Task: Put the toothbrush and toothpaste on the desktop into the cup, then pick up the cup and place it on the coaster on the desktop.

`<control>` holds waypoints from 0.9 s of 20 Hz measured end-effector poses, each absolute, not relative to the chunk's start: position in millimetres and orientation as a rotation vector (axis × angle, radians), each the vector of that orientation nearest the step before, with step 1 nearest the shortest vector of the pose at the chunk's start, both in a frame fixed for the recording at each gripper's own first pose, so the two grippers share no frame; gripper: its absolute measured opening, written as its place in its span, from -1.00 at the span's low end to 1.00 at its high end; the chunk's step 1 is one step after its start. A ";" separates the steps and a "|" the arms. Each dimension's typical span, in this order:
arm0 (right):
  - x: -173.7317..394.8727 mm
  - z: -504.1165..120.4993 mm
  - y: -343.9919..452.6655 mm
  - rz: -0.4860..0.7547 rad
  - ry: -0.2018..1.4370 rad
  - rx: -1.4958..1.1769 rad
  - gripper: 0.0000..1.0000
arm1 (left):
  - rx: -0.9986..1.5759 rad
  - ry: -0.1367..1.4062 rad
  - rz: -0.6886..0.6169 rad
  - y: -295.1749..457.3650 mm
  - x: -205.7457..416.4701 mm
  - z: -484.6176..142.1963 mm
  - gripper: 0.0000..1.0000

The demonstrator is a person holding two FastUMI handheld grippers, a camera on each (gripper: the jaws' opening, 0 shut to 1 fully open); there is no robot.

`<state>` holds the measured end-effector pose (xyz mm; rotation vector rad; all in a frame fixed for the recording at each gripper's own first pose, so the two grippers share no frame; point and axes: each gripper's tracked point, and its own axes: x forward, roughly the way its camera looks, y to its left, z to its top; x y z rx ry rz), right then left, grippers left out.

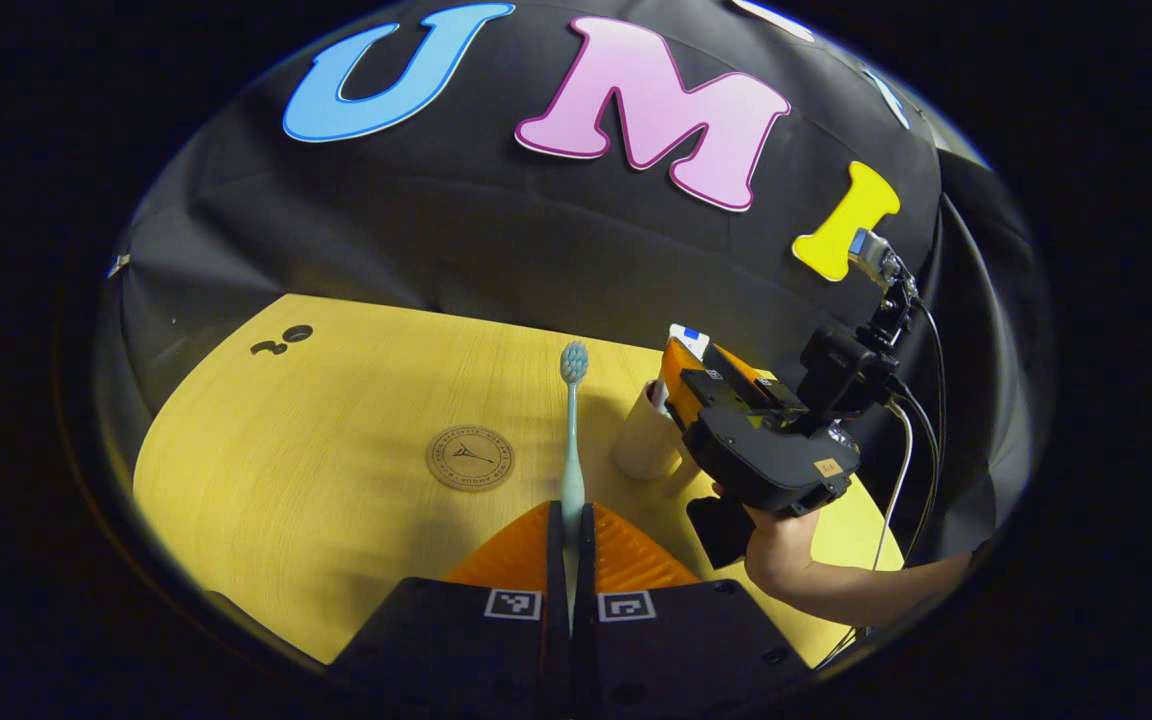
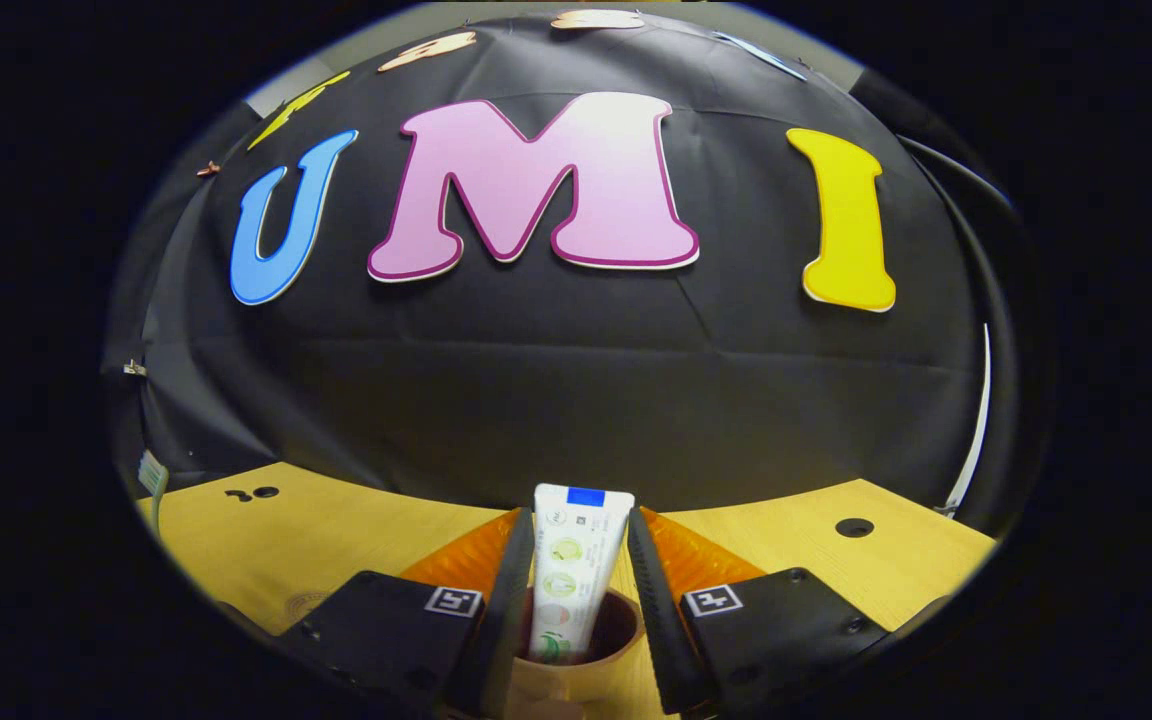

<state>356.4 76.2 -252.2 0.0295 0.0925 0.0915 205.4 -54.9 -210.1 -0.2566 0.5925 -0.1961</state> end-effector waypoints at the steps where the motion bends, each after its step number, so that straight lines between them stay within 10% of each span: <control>1: 352.0 -252.6 73.0 0.091 0.105 0.032 0.17 | -0.260 0.588 -0.200 -57.0 207.1 -207.5 -0.87; 7: 307.5 -239.5 18.9 0.044 0.148 0.053 1.00 | -0.274 0.507 -0.263 -91.6 243.9 -174.5 -0.87; 18: 243.5 -251.4 -53.9 -0.007 0.257 0.043 0.98 | -0.218 0.194 -0.324 -163.2 368.7 -125.9 -0.87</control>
